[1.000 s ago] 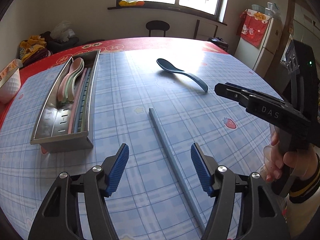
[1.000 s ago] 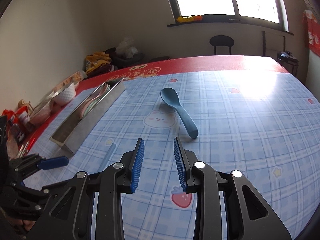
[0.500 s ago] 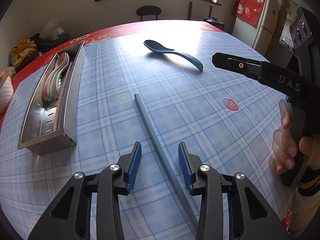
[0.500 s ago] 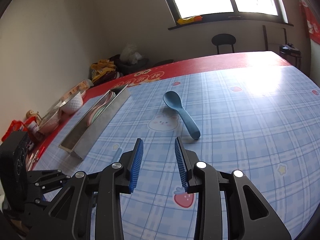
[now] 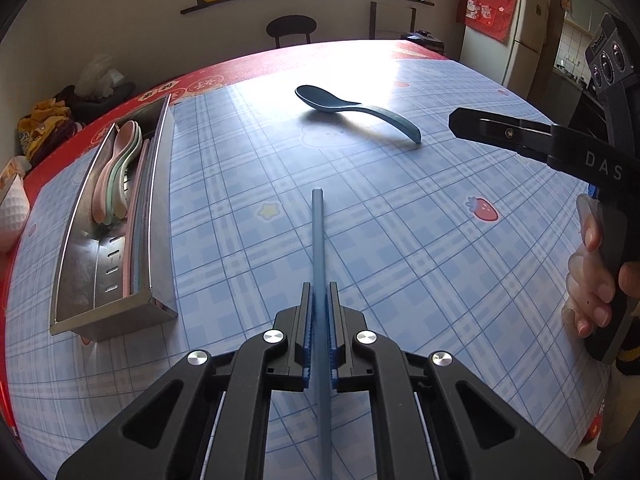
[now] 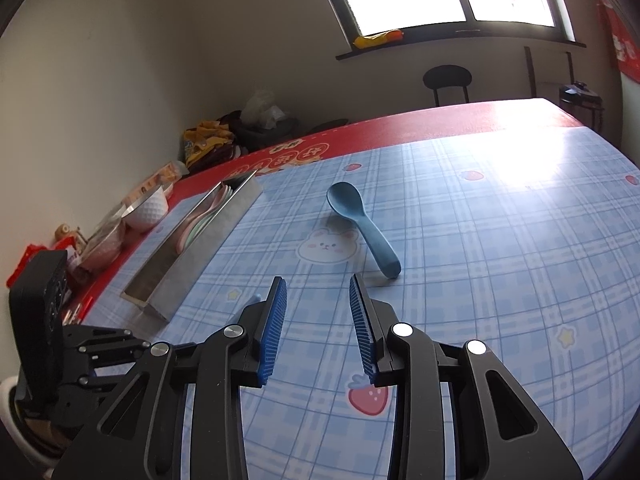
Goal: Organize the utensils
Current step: 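Grasp the dark-blue spoon with the right gripper while the left holds the grey-blue chopstick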
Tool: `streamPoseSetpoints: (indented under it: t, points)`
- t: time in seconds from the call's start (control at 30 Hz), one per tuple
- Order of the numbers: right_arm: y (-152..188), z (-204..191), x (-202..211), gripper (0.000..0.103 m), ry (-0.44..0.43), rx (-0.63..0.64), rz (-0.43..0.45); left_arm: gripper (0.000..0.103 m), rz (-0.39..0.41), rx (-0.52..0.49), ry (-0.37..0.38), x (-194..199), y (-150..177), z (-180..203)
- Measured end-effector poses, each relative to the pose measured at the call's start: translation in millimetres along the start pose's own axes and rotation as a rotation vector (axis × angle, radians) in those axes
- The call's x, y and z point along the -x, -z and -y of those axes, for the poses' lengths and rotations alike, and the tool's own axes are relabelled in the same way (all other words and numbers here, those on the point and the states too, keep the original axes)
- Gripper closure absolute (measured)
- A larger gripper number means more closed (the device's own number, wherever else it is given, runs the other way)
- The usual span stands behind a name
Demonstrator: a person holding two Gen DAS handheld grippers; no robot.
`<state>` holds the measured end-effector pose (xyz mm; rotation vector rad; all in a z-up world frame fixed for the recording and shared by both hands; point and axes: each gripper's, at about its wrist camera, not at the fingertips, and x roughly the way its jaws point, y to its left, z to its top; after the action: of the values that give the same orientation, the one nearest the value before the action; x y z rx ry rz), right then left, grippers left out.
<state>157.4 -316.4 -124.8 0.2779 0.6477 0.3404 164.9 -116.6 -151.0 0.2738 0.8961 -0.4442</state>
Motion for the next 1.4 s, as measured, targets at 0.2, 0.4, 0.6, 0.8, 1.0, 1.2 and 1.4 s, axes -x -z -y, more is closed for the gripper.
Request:
streamPoseSetpoints:
  t: [0.2,0.4,0.6,0.8,1.0,1.2,1.4]
  points:
    - [0,7,1,0.070,-0.016,-0.035,0.003,0.097,0.028,0.049,0.073,1,4,-12]
    - [0,18,3,0.070,-0.033,-0.090,0.015,0.097,0.133,0.084,0.037,19,10,-13]
    - [0,19,-1,0.070,-0.022,-0.097,0.002,0.097,0.222,0.134,0.001,36,14,-21]
    - [0,7,-2,0.070,0.045,-0.054,0.010,0.097,0.257,0.176,0.010,44,17,-29]
    - [-10,-5,-22,0.070,0.103,0.019,-0.080,0.097,0.280,0.205,0.015,50,20,-34]
    - [-31,-12,-56,0.070,0.224,0.123,-0.147,0.097,0.295,0.219,0.020,55,23,-37]
    - [-50,4,-91,0.070,0.220,0.103,-0.170,0.097,0.293,0.229,0.031,55,23,-38]
